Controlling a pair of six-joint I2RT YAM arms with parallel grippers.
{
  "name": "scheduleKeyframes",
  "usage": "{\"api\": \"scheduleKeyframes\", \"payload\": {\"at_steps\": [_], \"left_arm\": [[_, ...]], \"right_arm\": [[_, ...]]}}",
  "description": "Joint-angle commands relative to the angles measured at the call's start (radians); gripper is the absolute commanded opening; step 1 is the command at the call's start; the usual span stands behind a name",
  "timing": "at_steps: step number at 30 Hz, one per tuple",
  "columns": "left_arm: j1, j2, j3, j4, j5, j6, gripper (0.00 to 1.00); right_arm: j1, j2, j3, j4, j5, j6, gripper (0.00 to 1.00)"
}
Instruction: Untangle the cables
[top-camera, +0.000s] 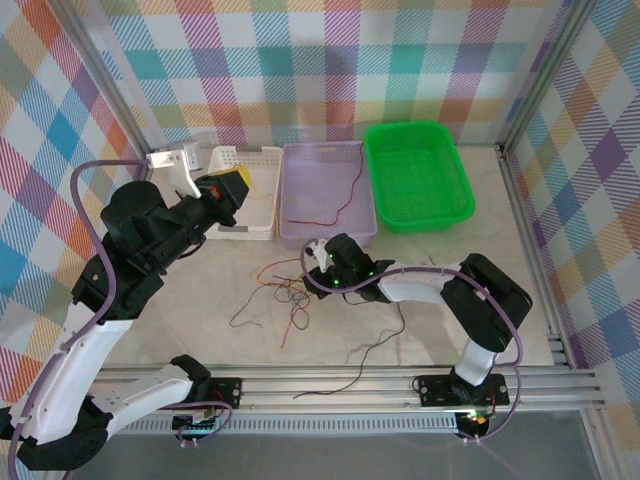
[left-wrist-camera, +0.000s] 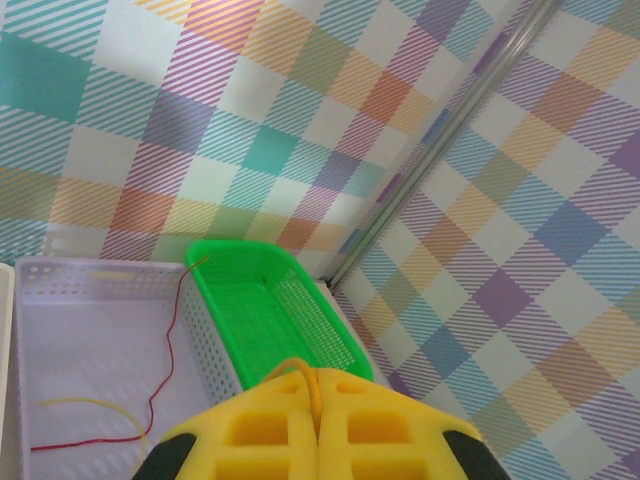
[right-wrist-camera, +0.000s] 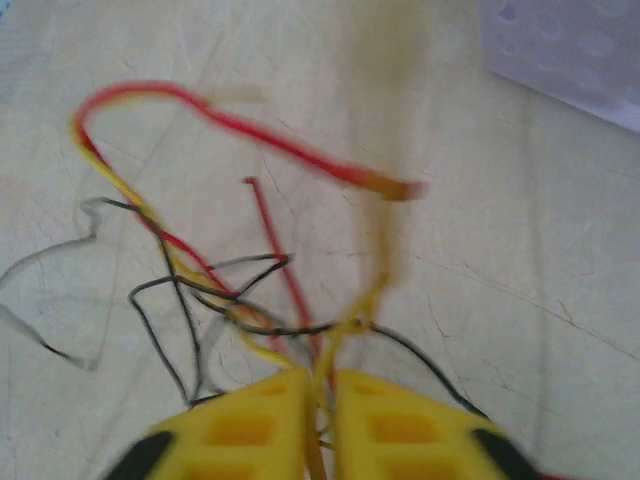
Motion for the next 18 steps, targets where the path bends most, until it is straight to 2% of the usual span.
{"api": "scheduleKeyframes", "payload": {"at_steps": [1,2,9,18], "left_arm": [[0.012,-0.03,0.026,-0.015,-0.032,0.034,0.0],[0.012,-0.032,0.045,-0.041,-0.056,0.058,0.0],[0.012,-0.042,0.17,-0.166,-0.25,0.167,0.0],[0.012,-0.035,0.285,-0.182,-0.543,0.226,0.0]], "right_arm": [[0.005,-0.034,0.015,-0.037,0.023,-0.022,0.02],[0.005,-0.045,0.009,-0.061,0.032,-0.026,0.0],[-0.005,-0.117,-0.07,-0.162,0.081,-0.031,0.0],[-0.099,-0.252,-0.223,-0.204,0.069,0.012,0.0]]}}
